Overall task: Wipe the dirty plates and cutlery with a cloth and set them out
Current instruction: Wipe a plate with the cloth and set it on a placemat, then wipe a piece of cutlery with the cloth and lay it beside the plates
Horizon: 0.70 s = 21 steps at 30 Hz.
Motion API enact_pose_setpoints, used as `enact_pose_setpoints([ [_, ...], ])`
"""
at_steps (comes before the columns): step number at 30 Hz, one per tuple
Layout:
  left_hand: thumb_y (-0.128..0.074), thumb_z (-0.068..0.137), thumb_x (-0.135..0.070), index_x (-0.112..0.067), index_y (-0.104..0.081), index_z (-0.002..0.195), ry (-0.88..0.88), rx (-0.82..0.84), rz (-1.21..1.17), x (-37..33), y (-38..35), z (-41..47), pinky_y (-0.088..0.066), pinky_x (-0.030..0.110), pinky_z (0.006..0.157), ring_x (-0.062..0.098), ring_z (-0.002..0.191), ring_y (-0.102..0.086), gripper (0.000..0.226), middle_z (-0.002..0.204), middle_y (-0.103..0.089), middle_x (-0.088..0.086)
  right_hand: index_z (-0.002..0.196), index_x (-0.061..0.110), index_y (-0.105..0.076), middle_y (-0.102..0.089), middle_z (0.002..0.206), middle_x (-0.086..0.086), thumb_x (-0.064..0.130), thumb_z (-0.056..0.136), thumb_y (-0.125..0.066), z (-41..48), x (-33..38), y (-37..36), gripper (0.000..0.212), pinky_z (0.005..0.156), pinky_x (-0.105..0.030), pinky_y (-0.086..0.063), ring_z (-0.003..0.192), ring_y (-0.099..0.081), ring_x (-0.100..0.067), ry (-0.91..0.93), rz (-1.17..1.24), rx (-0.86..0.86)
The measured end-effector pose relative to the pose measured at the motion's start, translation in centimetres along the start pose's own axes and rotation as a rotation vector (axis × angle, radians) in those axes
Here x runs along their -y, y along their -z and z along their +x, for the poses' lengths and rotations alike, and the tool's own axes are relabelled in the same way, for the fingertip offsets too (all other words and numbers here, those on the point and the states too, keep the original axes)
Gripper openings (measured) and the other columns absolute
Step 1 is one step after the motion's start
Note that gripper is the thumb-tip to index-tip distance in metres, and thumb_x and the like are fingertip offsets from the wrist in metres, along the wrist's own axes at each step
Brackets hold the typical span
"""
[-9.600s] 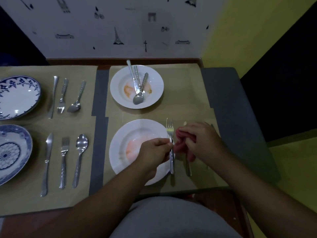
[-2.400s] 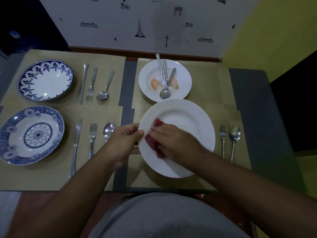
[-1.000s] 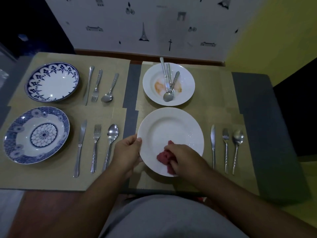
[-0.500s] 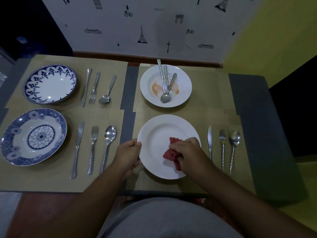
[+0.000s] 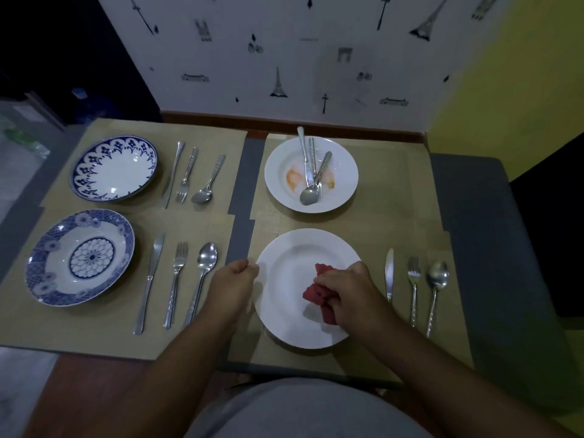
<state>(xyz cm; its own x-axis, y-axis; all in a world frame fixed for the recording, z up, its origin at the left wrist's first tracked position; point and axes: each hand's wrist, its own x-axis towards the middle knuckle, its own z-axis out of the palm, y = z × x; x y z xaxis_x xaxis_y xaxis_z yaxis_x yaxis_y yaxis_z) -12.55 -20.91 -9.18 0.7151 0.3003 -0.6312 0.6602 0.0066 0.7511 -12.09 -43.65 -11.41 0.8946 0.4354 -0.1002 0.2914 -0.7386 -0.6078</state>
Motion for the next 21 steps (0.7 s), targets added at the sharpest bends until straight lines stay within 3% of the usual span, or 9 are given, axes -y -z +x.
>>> enact_pose_setpoints([
  [2,-0.059,0.097,-0.025,-0.024,-0.069,0.110,-0.043,-0.010,-0.017,-1.1,-0.5,-0.3,-0.046,0.035,0.095,0.017,0.106,-0.059,0.015,0.108,-0.067,-0.006,0.100,0.030,-0.070,-0.063,0.108,-0.002,0.028,0.091,-0.056,0.1,-0.1,0.5,0.017,0.085,-0.006,-0.036,0.096,-0.053,-0.009,-0.043,-0.029,0.027],
  [5,-0.060,0.098,-0.025,-0.024,-0.064,0.126,-0.037,0.035,-0.051,-2.9,-1.9,-0.5,-0.046,0.036,0.096,0.015,0.108,-0.060,0.029,0.113,-0.067,-0.007,0.104,0.031,-0.070,-0.061,0.115,0.001,0.031,0.090,-0.061,0.7,0.4,2.3,0.017,0.093,-0.020,-0.041,0.102,-0.051,-0.010,-0.095,0.022,0.049],
  [7,-0.061,0.097,-0.022,-0.021,-0.065,0.122,-0.008,0.091,-0.095,-4.2,-3.2,-0.8,-0.048,0.034,0.096,0.015,0.106,-0.063,0.025,0.109,-0.068,-0.006,0.107,0.027,-0.071,-0.060,0.118,0.002,0.022,0.090,-0.064,1.2,0.6,3.4,0.020,0.087,-0.014,-0.036,0.103,-0.047,-0.006,-0.079,0.061,0.038],
  [10,-0.060,0.098,-0.021,-0.019,-0.066,0.115,-0.001,0.105,-0.122,-6.0,-5.2,-0.8,-0.050,0.035,0.097,0.019,0.105,-0.065,0.018,0.112,-0.070,0.001,0.110,0.030,-0.070,-0.060,0.118,0.005,0.017,0.089,-0.063,2.2,-0.4,4.5,0.026,0.081,-0.005,-0.028,0.105,-0.046,-0.012,-0.092,0.017,-0.003],
  [13,-0.059,0.099,-0.020,-0.020,-0.068,0.104,-0.041,0.110,-0.087,-7.7,-6.9,-0.1,-0.054,0.031,0.088,0.019,0.101,-0.068,0.010,0.108,-0.072,0.002,0.110,0.034,-0.069,-0.065,0.109,0.008,0.013,0.084,-0.061,3.3,-1.3,5.9,0.034,0.084,-0.012,-0.038,0.103,-0.053,-0.016,-0.087,0.023,-0.038],
  [15,-0.061,0.097,-0.017,-0.021,-0.071,0.092,-0.073,0.105,-0.030,-8.7,-7.8,0.8,-0.055,0.028,0.078,0.019,0.094,-0.070,0.011,0.100,-0.074,0.002,0.102,0.028,-0.072,-0.069,0.099,0.005,0.011,0.079,-0.062,4.3,-1.5,7.2,0.030,0.078,-0.025,-0.049,0.093,-0.059,-0.017,-0.056,0.052,-0.080],
  [18,-0.066,0.093,-0.013,-0.017,-0.074,0.089,-0.096,0.094,0.035,-10.8,-9.1,3.0,-0.059,0.030,0.077,0.021,0.085,-0.072,0.010,0.088,-0.076,0.004,0.086,0.013,-0.073,-0.069,0.081,0.000,0.011,0.075,-0.058,6.2,-1.0,9.5,0.019,0.068,-0.019,-0.048,0.074,-0.061,-0.013,-0.042,0.100,-0.143],
  [21,-0.073,0.089,-0.012,-0.008,-0.077,0.100,-0.137,0.099,0.108,-12.9,-10.2,6.6,-0.059,0.022,0.060,0.017,0.071,-0.069,0.012,0.088,-0.075,0.007,0.089,0.004,-0.072,-0.071,0.086,-0.009,0.001,0.073,-0.061,8.3,-1.1,10.5,0.019,0.077,-0.022,-0.049,0.082,-0.063,-0.016,-0.090,0.103,-0.186],
])
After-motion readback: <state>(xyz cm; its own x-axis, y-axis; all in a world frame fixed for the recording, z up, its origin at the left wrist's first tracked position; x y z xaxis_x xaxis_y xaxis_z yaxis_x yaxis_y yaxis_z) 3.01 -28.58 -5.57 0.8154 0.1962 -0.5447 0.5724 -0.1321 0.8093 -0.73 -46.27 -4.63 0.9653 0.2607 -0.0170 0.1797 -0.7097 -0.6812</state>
